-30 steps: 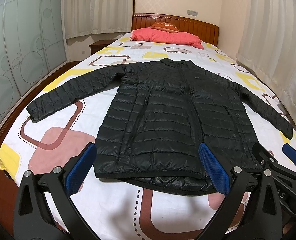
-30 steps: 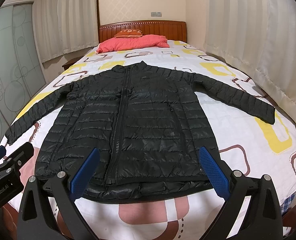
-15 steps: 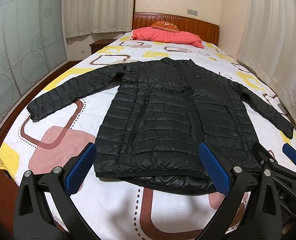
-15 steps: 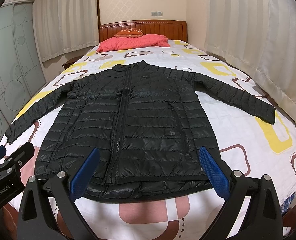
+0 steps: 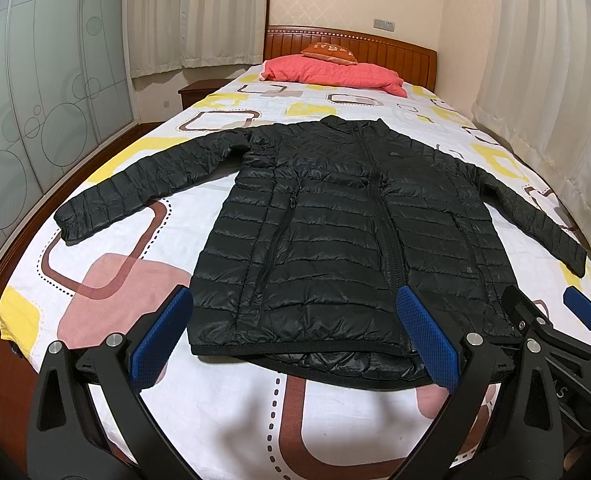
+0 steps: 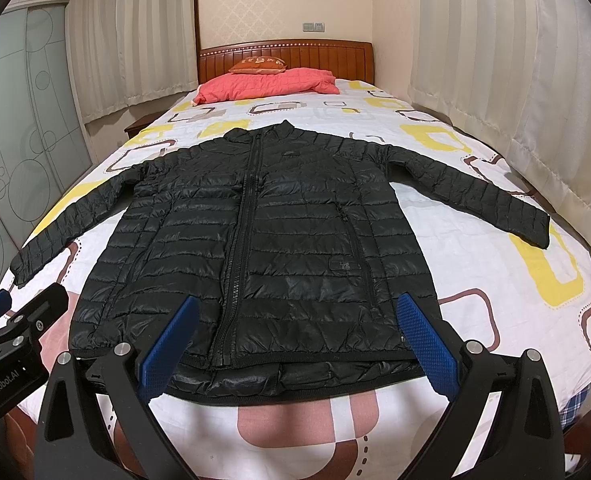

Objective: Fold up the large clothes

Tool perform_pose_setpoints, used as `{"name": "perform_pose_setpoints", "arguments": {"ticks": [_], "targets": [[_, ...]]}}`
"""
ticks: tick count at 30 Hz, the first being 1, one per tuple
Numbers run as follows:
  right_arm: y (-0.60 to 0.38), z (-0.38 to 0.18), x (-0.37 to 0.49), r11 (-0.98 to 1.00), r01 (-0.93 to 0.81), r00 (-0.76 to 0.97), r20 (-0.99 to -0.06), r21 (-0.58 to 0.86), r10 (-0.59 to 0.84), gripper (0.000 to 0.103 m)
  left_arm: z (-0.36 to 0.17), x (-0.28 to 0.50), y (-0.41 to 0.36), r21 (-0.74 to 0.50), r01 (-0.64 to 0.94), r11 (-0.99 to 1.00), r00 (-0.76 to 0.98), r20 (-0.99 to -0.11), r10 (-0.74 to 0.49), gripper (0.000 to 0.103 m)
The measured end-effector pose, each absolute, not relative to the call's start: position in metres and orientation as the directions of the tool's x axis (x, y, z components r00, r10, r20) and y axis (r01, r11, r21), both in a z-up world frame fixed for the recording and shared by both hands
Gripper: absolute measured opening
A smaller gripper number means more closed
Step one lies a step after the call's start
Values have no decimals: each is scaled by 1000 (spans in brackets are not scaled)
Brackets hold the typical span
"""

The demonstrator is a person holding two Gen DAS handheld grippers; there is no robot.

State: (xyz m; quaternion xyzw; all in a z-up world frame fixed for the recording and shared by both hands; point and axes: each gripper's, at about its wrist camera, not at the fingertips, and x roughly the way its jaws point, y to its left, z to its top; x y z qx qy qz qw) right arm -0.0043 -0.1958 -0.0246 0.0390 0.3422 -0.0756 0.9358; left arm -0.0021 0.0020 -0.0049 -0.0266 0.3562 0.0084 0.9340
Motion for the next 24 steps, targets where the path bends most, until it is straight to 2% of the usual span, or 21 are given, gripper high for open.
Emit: {"name": "perform_pose_setpoints", "arguments": {"ticks": [24], "targets": [[-196,-25,-4,986,168,753,-648,18,-116,98,-7,-3,3,-42,-35,999,745,-667,-2,101]]}}
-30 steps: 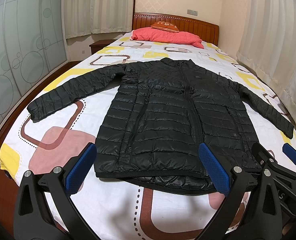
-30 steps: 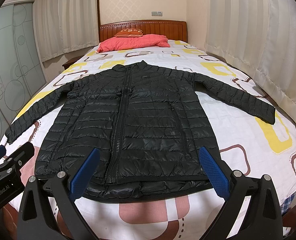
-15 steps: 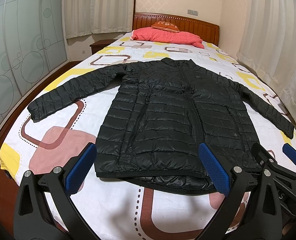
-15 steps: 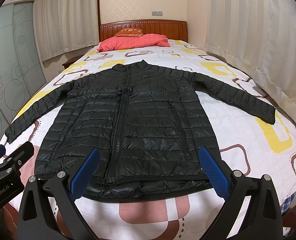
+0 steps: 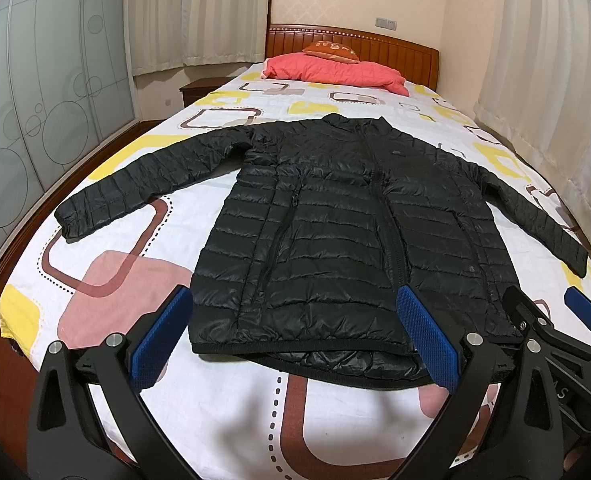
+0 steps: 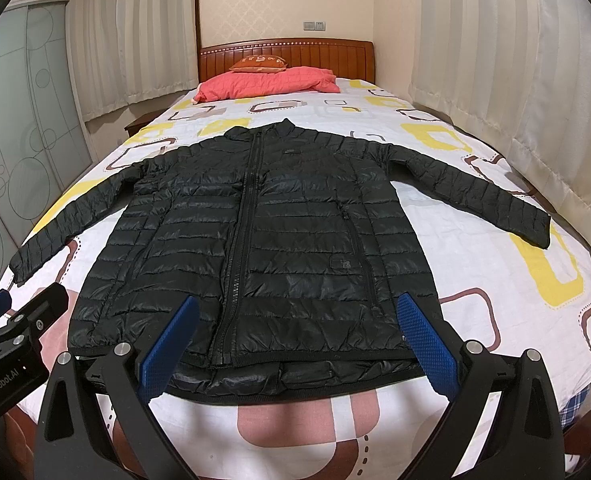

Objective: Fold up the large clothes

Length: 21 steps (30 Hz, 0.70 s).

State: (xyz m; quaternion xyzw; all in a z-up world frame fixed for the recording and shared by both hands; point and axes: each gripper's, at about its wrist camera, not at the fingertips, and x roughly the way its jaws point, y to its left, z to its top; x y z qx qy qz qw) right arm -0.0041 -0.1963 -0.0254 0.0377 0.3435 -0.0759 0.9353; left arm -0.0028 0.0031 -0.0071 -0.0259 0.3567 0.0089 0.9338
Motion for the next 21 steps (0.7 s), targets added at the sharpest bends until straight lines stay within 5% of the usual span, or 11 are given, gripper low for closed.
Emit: {"name": "perform_pose_setpoints", "arguments": {"ticks": [14,21], "targets": [[-193,-33,-3,985,169,750,-651,21,-115,98,-15,-1,8,-46,-39,998,735,-678,-2,101],[-228,-48,13,971,201,734,-677,131,-61,98,-28,29,31,-140,-94,986,699,-714,-35,101]]}}
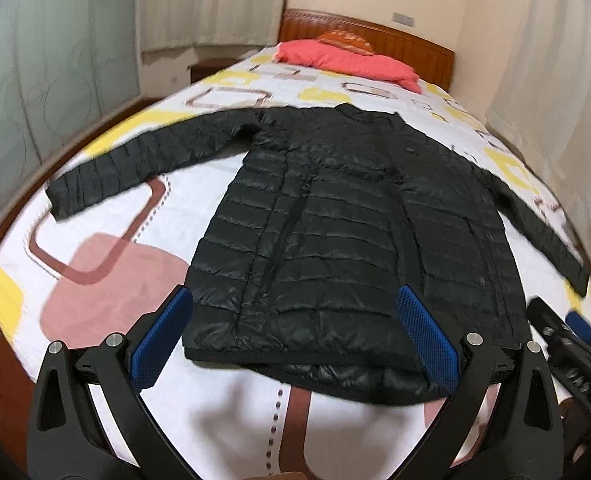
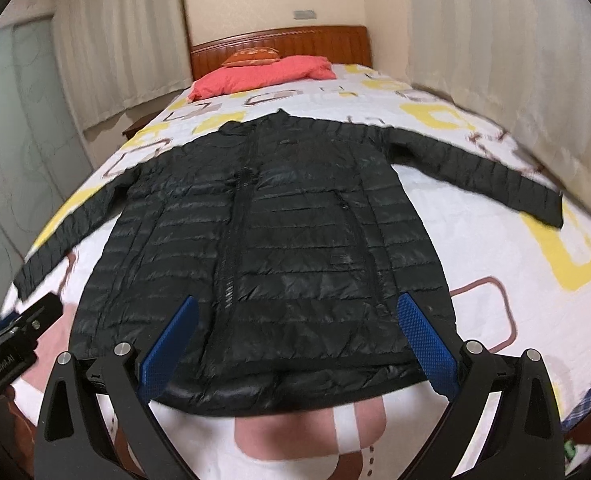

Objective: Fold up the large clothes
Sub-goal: 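Grasp a jacket sleeve with the right tool and fold it across the body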

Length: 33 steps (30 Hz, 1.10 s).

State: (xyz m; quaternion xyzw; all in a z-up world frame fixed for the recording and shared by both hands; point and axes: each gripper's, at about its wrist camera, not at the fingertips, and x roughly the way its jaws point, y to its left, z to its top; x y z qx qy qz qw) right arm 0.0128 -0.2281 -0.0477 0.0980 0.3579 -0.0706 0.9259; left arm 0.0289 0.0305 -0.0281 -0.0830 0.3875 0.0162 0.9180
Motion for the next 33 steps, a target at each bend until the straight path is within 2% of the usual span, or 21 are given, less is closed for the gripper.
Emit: {"name": "perform_pose_setpoints", "arguments": {"ticks": [5,10,11,12,13,16,17,24,27,32,33], "targets": [[-298,-54,39,915,313,740,-669,254,-67,98,-48,73,67,-210,-190,959,655,-755,-36,101],[-414,-79,52,753,469,776,-623,462,-101,95,-75,117,119,-228,-338,913,642,-766,46,101],[-436,-85,53,717,502,774,-621,483,-123,90,-81,125,131,-236,-369,899,633,-772,57,101],[-466,-95,53,668,538,771,-621,513,-144,71,-86,130,139,-244,-391,887,630,-774,65,100],[-485,-101,54,632,558,768,-623,537,-148,59,-92,135,150,-246,-426,871,626,-775,88,99],[-544,-128,49,487,600,777,-607,635,-166,59,-108,148,176,-258,-498,828,605,-787,119,86],[-562,-136,45,440,599,788,-591,669,-174,59,-113,152,182,-271,-512,815,602,-791,115,85],[-631,-171,36,266,581,810,-514,769,-282,65,-134,154,211,-382,-598,704,629,-768,118,86],[-642,-168,39,272,556,821,-467,785,-329,74,-134,157,212,-381,-607,698,635,-760,138,91],[-662,-168,50,260,564,801,-443,784,-402,75,-135,161,216,-369,-627,686,631,-758,169,91],[-663,-165,54,266,585,787,-457,766,-415,71,-136,163,218,-371,-631,682,631,-756,173,91]]}}
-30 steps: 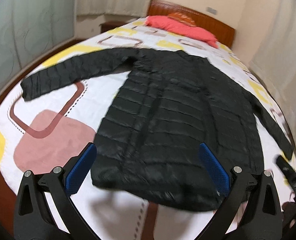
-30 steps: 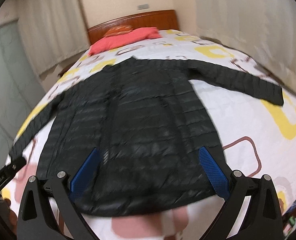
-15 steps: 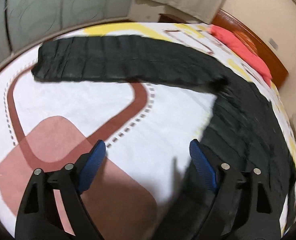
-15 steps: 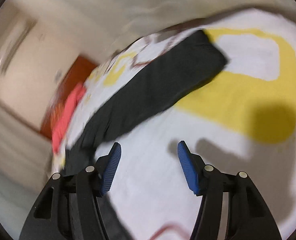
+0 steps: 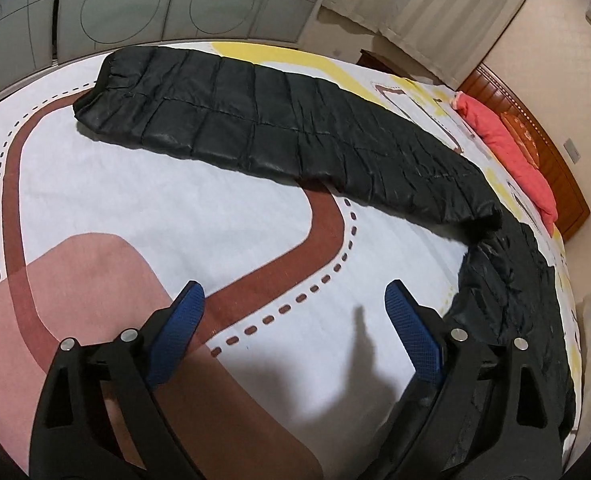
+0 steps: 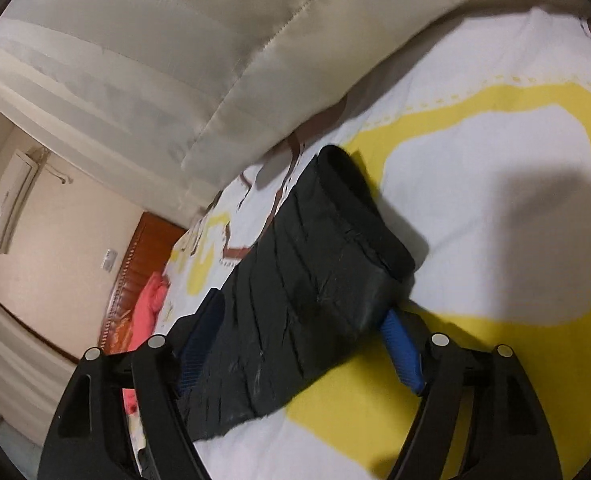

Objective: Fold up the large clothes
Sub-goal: 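Grasp a jacket sleeve with the right tool and fold it across the body, then open the right tool to release the sleeve onto the jacket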

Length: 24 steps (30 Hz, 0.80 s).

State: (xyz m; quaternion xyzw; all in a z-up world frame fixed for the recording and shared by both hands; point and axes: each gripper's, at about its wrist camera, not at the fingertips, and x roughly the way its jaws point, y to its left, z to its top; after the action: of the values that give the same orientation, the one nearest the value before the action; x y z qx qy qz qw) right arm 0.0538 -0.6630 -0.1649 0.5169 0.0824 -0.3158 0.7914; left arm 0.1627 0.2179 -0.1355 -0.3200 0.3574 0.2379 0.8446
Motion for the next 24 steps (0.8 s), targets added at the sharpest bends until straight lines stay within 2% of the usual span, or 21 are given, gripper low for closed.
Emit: {"name": "perform_pose_setpoints", "arguments": {"ticks": [1,2,3,4,6,10,12,18,24], "targets": [[-665,-163,56,266,607,771,-472,749,-427,55,-136,164,219,-370,-633,680,631,-756,177,91],[-664,-161,56,264,636,749,-497,725,-438,43,-136,165,220,-368,-635,680,629,-756,178,91],[-666,-162,57,267,644,745,-509,717,-432,22,-135,165,222,-363,-636,681,626,-758,180,91],[-666,-162,58,271,633,758,-508,725,-409,17,-134,165,223,-357,-638,682,622,-761,184,91],[-662,-156,58,290,645,751,-514,707,-415,16,-133,166,227,-331,-649,685,605,-770,201,91],[-627,-115,82,448,626,777,-462,639,-427,15,-134,165,238,-234,-685,690,552,-784,283,91],[-604,-97,95,510,599,800,-437,617,-411,15,-139,166,244,-221,-683,696,545,-788,285,91],[-502,-52,172,709,477,869,-403,520,-288,15,-141,168,247,-204,-674,710,557,-771,307,91],[-390,-35,257,839,324,895,-429,437,-122,15,-146,168,251,-219,-677,703,575,-753,319,91]]}}
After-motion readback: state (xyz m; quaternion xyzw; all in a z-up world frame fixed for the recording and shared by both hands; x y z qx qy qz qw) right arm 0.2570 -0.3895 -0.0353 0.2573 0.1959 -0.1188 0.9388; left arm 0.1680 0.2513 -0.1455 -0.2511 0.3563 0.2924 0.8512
